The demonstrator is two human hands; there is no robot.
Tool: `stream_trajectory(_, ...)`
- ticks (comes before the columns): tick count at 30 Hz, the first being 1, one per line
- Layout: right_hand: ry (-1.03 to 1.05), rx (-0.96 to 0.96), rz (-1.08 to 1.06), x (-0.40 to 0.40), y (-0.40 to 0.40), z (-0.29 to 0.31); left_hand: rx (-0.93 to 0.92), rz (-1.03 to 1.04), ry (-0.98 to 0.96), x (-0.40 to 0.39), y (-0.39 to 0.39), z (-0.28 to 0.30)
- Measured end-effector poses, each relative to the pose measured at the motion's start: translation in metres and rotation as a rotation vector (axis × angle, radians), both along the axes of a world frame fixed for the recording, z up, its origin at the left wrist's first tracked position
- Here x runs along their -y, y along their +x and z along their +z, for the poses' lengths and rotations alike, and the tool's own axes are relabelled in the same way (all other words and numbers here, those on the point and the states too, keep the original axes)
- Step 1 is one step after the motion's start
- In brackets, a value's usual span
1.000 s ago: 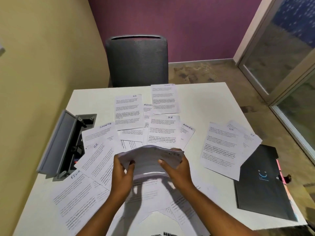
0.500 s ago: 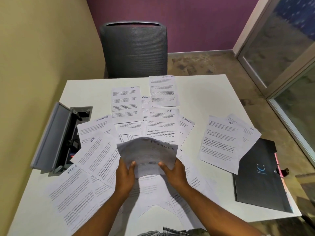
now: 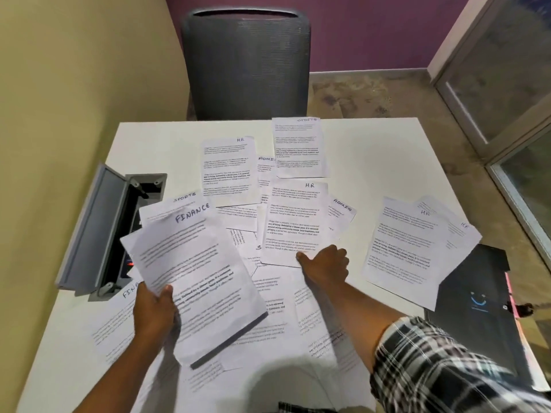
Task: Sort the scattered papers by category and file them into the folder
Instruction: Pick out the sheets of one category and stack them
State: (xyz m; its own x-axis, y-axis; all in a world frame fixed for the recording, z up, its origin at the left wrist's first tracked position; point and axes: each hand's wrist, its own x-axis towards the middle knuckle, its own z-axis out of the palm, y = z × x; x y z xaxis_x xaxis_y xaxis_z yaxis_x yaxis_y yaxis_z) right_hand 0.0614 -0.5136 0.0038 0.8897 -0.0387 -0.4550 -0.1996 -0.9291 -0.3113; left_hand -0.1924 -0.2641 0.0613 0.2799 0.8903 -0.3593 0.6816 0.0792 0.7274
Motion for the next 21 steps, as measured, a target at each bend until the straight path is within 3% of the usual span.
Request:
stream_trajectory(5, -0.159, -0.044, 0.019, -0.011, 0.008, -0.011, -0.035, 0.036, -0.02, 0.0, -0.03, -0.014)
stream_trajectory(9, -0.03, -0.123, -0.054, -0.012, 0.018, -0.007, -0.042, 0.038, -0.022, 0.001, -0.041, -0.023)
stream_trajectory(14, 0.214, -0.064, -0.258, 0.016, 0.027, 0.001, -0.02, 0.001, -0.055, 0.006, -0.034, -0.03)
stream_trajectory(21, 0.279, 0.065, -0.526, 0.102, 0.035, 0.014, -0.004, -0.09, -0.092, 0.019, -0.017, -0.038)
